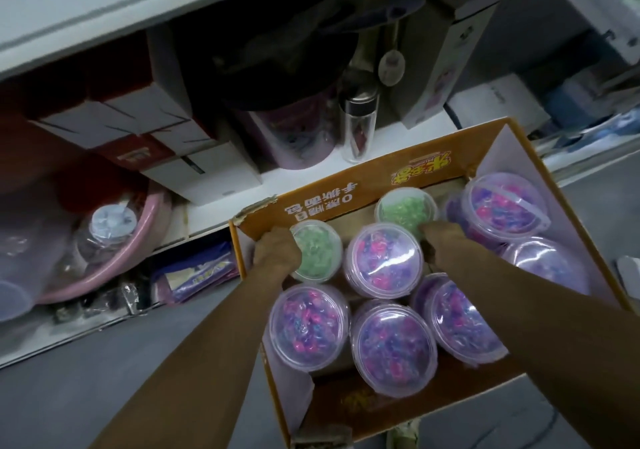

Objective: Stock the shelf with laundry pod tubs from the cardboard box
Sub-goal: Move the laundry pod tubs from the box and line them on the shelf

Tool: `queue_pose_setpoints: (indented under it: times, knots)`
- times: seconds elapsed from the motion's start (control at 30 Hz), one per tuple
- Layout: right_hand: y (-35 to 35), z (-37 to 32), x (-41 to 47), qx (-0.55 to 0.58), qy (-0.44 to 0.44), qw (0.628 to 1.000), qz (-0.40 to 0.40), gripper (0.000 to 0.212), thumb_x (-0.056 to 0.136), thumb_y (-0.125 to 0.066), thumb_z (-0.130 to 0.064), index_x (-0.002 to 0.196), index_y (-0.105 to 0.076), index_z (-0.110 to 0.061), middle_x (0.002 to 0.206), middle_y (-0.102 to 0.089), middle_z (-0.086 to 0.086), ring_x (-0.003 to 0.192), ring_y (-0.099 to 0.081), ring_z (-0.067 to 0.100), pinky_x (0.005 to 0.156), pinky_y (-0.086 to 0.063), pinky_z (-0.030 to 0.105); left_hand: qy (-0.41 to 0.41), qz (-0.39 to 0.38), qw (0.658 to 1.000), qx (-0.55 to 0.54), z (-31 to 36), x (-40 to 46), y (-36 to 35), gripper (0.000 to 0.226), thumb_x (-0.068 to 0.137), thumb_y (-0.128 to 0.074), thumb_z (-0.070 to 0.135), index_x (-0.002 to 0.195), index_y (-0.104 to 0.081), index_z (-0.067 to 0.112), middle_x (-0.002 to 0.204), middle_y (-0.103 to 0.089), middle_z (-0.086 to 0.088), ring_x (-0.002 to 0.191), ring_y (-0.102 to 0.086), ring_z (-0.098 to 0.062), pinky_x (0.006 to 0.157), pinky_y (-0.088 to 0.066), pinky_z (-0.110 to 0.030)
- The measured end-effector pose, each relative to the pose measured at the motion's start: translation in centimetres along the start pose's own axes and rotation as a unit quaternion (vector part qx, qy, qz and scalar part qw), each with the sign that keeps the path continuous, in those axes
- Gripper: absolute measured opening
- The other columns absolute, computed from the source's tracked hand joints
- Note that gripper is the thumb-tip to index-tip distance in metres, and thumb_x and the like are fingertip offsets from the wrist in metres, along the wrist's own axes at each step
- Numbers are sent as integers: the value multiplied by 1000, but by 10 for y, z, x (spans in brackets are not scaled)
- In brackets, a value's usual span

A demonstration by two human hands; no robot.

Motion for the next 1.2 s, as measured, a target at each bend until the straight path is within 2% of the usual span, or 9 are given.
queue_pose_setpoints:
  times: [0.13,0.3,0.4,0.6,0.67,0.77,0.9,1.07,1.2]
  knots:
    - [-3,-2,-1,13,5,1000,27,42,83,-60,-21,117,-56,3,98,-61,20,92,-64,36,87,-53,51,-25,9,999,31,-5,-11,12,44,88,-60,43,118,-58,10,123,-57,-12,106,-57,-25,81,-44,-31]
    - [13,-32,-51,-53,129,987,85,44,82,-63,-19,116,-58,8,104,-64,23,101,-62,39,87,-53,47,-46,32,996,-69,-9,-44,31,41,85,-65,38,114,-59,10,107,-66,-8,80,-56,-16,53,-37,-20]
    - [35,-59,-96,-86,227,964,110,38,86,-60,-10,120,-55,7,119,-60,25,113,-56,37,93,-44,37,-58,65,979,-186,-11,-72,45,25,82,-71,31,96,-59,14,97,-65,-7,83,-60,-21,62,-45,-27]
    - [74,-85,-179,4,301,952,55,13,90,-59,-16,95,-54,-5,92,-62,19,74,-60,26,67,-45,29,-9,80,858,-508,-39,-145,82,34,75,-76,26,64,-45,17,78,-62,-8,77,-61,-25,68,-49,-36]
    - [78,-91,-209,87,259,962,-25,12,92,-56,-15,99,-52,-6,78,-58,18,49,-60,20,46,-49,24,11,60,800,-597,-54,-178,90,25,79,-74,23,71,-52,13,83,-64,-11,79,-60,-26,71,-48,-39]
    - [81,-101,-262,145,225,956,-122,18,93,-52,-11,107,-50,0,69,-50,13,53,-55,23,36,-49,21,28,36,739,-673,-80,-231,106,40,78,-75,30,101,-61,1,91,-70,-16,73,-62,-28,66,-51,-37]
    - [78,-116,-336,142,243,941,-186,19,92,-52,-10,108,-50,1,73,-52,14,57,-58,24,36,-51,24,26,11,705,-709,-110,-287,132,27,87,-64,32,96,-63,7,82,-65,-15,64,-56,-22,61,-45,-32]
    - [51,-133,-435,84,299,921,-237,12,92,-53,-12,97,-52,-1,71,-54,15,58,-58,23,40,-53,24,-13,2,661,-750,-156,-327,174,39,88,-60,40,115,-55,13,105,-62,-18,99,-61,-30,84,-53,-46]
    - [5,-135,-517,63,332,903,-265,11,91,-52,-13,86,-51,-5,71,-53,14,53,-56,21,37,-50,22,-57,27,637,-769,-222,-355,219,49,86,-61,43,122,-55,12,115,-59,-21,106,-60,-34,85,-55,-48]
Point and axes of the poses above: each hand's wrist, its own x-axis towards the middle knuckle, its own y-axis out of the back of the hand, z = x × y, the point moved 6 cm from there along x, towards the middle knuckle
